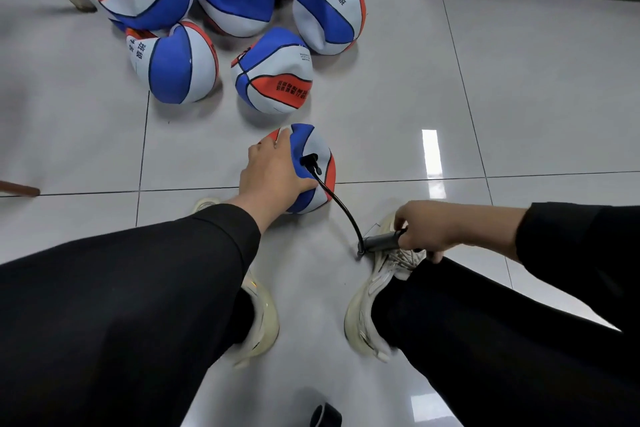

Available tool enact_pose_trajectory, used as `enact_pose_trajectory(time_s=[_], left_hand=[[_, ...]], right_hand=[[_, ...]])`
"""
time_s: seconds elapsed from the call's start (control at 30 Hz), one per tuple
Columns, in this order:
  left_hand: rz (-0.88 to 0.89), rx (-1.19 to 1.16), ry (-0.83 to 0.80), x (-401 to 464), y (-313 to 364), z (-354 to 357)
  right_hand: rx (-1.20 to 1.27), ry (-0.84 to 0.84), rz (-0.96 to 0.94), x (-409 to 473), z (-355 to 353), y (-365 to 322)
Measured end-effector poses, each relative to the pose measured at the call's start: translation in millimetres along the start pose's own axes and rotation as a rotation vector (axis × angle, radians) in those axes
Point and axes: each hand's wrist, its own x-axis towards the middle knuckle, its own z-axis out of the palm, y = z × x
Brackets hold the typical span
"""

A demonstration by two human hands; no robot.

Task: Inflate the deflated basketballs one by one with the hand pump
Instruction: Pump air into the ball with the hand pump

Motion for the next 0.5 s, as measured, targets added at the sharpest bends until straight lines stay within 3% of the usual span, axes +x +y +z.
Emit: enact_pose_trajectory(time_s=[0.1,0.23,0.5], left_hand=[[0.066,0.064,-0.015,-3,-1,-2],[0.118,0.11,-0.008,-4,9,-3],[0.158,0.107,-0.004,-5,0,9]], right_hand=[[0.102,0.095,-0.023,-9,-7,7],[-0.083,0.204,-0.101,-16,0,3],[-0.11,0.189,-0.078,5,38,-26]])
